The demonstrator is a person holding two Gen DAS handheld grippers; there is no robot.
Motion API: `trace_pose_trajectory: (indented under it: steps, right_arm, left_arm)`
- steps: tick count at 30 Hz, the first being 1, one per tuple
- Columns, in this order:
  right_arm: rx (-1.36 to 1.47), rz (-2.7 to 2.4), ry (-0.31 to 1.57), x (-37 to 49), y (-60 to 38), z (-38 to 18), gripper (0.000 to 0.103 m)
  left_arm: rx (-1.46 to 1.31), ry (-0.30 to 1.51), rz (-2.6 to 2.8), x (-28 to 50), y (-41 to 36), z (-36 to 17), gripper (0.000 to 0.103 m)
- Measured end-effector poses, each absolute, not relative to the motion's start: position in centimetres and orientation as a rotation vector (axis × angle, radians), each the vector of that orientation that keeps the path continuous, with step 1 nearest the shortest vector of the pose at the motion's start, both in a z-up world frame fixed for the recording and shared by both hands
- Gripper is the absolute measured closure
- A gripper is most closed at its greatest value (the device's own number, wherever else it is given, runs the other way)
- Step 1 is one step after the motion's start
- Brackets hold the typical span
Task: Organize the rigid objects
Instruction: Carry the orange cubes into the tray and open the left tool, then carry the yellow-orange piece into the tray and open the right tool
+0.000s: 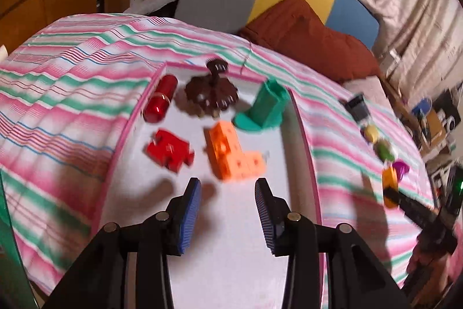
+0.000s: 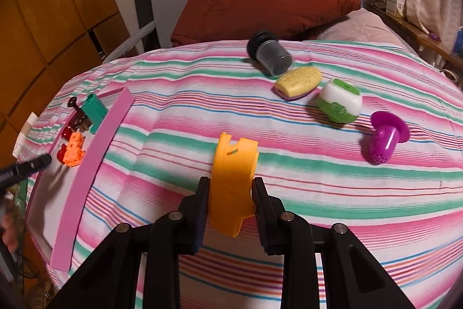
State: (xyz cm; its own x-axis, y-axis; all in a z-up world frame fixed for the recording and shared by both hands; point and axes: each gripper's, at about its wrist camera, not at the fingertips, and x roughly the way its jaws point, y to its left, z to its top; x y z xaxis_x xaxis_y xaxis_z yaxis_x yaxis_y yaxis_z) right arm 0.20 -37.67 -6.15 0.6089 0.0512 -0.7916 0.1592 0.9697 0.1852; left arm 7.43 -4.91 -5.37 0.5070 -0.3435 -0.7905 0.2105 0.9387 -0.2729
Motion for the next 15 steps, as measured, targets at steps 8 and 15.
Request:
trace_pose_trajectory:
  steps: [8,15]
  right_arm:
    - [0.241,0.009,0.908,-0.3,-34.7,-5.7,0.074]
    - [0.293,0.102,0.921,-0.2,-30.8,-5.0,0.074]
  left_arm:
    - [-0.112,0.973,-0.376,4.6,-4.9,-5.8,0.064]
    - [-0.118,0.967,-0.373,3.5,-3.6,-5.5,0.065]
